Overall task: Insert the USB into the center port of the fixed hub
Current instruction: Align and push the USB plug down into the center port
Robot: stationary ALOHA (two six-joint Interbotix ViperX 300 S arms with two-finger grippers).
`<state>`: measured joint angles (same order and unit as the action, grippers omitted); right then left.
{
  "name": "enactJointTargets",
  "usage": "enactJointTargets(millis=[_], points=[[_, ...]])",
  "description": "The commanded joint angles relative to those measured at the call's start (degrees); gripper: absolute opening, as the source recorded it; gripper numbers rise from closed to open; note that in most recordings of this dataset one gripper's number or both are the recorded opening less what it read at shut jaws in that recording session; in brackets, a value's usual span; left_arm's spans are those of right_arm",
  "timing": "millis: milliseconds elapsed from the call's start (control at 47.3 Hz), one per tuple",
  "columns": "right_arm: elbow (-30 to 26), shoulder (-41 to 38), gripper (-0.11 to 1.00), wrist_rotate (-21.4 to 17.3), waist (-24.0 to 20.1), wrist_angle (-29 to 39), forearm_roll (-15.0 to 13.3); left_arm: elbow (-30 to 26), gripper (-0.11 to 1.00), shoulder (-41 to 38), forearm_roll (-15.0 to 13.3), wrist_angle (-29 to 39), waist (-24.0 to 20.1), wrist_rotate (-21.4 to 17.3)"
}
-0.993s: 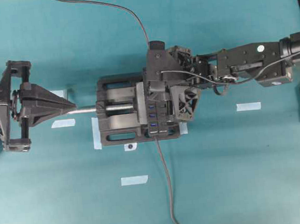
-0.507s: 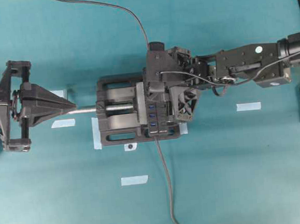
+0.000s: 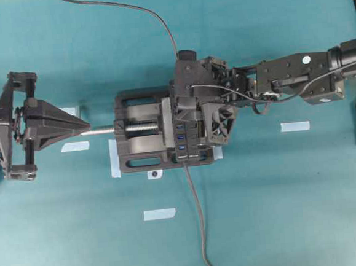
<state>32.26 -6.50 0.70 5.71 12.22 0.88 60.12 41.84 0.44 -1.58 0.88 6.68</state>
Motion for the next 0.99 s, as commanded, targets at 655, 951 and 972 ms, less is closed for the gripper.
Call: enactJointTargets(millis=[655,951,972], points=[[1.67,-0.53,0.08,-0.53,0.09,0.44,0.09,-1.14,0.0,0.09,0.09,-0.53,0.0,0.18],[1.41,0.0,0.09,-1.41,0.35,-2.02,0.09,-1.14,0.0,0.09,0.09,-0.53,0.0,0.18],[1.41,0.09,0.09,-1.67,0.35,-2.29,0.09,-1.14,0.0,0.09,0.09,-0.53,0.0,0.18]])
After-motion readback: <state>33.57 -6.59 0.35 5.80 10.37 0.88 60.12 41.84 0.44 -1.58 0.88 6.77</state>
